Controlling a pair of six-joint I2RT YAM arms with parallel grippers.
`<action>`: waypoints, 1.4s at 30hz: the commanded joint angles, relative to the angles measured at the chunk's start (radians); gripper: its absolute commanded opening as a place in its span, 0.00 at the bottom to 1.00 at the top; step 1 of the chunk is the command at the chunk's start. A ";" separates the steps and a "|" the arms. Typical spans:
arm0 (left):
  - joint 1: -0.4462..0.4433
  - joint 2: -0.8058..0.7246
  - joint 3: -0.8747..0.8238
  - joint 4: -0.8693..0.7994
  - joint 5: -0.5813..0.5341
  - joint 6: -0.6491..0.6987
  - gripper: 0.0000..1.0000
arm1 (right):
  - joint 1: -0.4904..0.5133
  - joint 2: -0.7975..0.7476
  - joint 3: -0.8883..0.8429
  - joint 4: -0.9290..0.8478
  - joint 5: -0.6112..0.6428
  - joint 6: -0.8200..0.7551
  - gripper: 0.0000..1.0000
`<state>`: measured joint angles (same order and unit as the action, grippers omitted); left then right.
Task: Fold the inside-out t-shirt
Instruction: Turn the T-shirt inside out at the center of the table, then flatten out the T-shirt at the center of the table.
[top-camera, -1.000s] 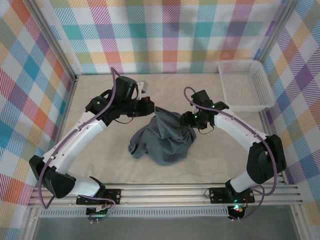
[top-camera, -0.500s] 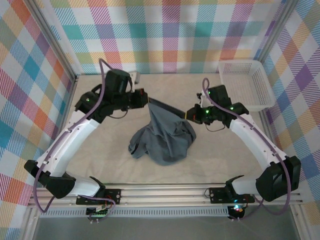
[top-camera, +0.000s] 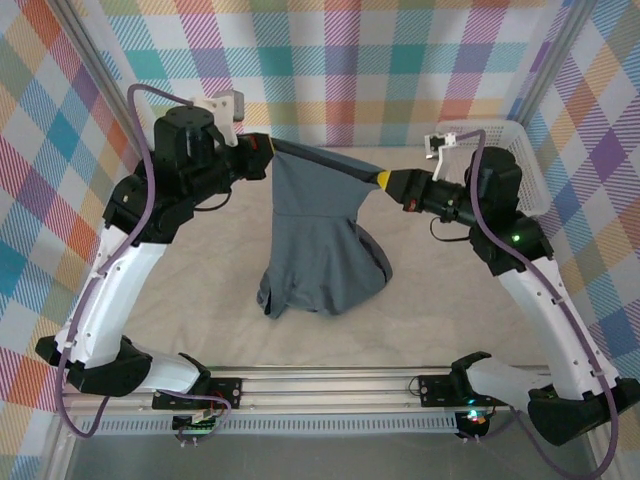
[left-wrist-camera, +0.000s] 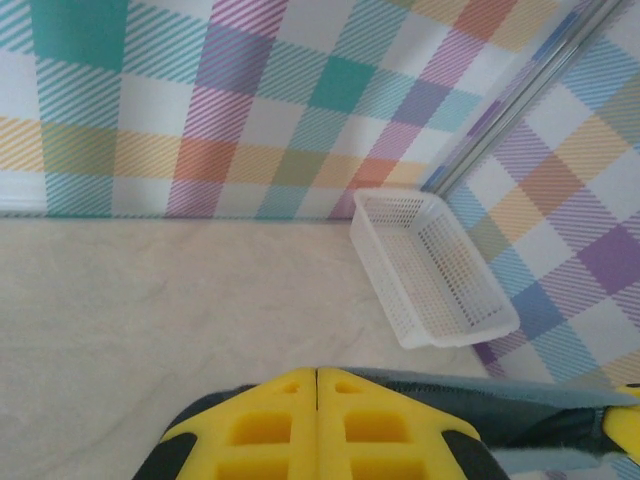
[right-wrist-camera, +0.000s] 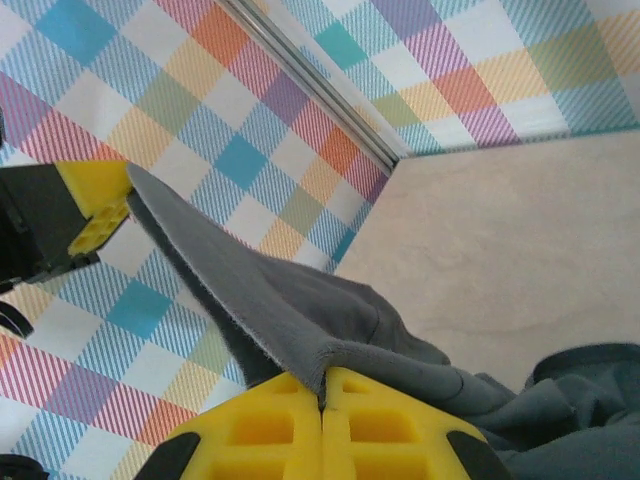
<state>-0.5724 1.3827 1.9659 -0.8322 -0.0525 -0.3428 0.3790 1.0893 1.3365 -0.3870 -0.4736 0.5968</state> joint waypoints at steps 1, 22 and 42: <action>0.011 -0.007 -0.053 0.020 0.014 0.000 0.00 | -0.006 -0.017 -0.063 -0.030 0.016 -0.022 0.00; -0.423 0.081 -0.702 0.405 0.197 0.015 0.50 | -0.016 -0.386 -0.547 -0.319 0.656 -0.034 0.66; 0.052 0.167 -0.780 0.257 0.116 -0.224 0.50 | 0.501 0.130 -0.608 -0.292 0.455 -0.071 0.38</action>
<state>-0.5156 1.5589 1.1778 -0.5743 0.0261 -0.5434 0.7979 1.1763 0.7116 -0.7170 -0.1253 0.5114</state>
